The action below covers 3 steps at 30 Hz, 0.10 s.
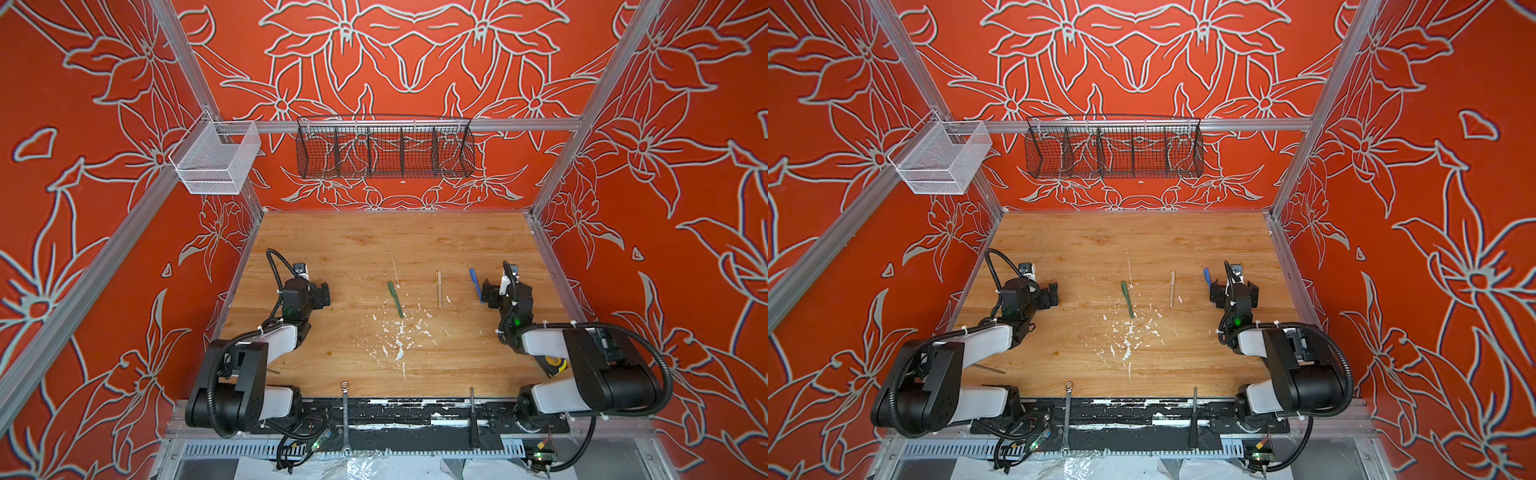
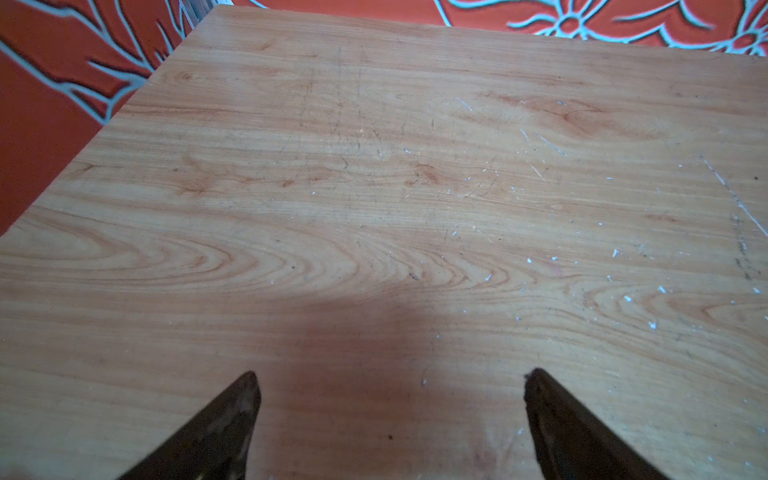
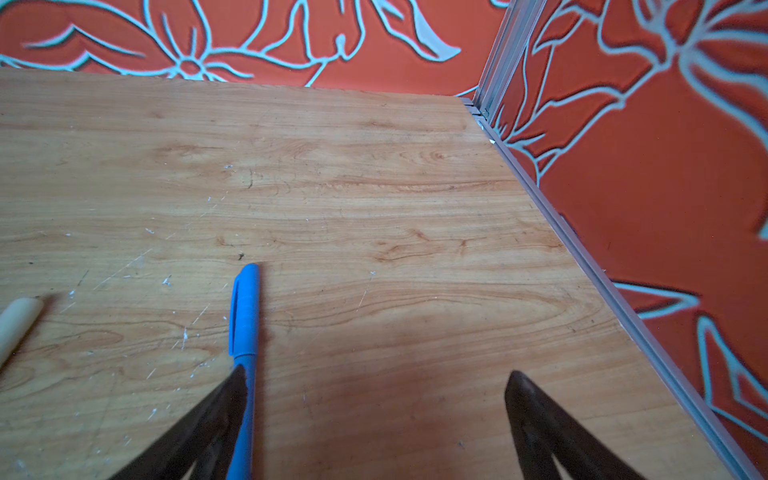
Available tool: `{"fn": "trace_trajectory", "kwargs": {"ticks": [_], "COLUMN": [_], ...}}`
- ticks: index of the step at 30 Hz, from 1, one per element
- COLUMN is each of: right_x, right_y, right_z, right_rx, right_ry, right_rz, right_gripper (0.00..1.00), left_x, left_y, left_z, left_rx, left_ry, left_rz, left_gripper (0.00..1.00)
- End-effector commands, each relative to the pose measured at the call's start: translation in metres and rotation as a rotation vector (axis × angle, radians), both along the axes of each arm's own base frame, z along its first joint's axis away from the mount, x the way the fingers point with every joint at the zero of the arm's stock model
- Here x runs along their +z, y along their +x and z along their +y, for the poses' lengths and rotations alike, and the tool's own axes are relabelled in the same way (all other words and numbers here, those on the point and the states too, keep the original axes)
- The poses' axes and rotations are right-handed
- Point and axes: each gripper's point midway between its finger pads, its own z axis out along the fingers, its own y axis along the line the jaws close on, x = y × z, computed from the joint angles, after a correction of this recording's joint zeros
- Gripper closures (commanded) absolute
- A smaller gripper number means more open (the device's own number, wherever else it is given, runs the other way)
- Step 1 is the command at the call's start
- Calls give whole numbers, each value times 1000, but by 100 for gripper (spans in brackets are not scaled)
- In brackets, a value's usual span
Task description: Insert the pens into the pen caps
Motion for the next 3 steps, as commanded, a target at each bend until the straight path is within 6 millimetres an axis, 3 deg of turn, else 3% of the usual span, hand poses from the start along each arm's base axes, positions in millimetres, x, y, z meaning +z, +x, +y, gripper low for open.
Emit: {"fn": "trace_trajectory", "kwargs": {"ticks": [1,3], "right_x": [9,9], "right_y": [5,4], "right_z": [1,1], "right_rx": [12,13], "right_ry": [-15,-13], "right_rz": [-24,-14], "right_gripper": [3,2], "left_x": [6,6], "left_y": [6,5], "left_z": [0,0], "left_rx": [-13,-13], "left_ry": [3,3], "left_rz": [-13,-16], "left_gripper": [3,3]}}
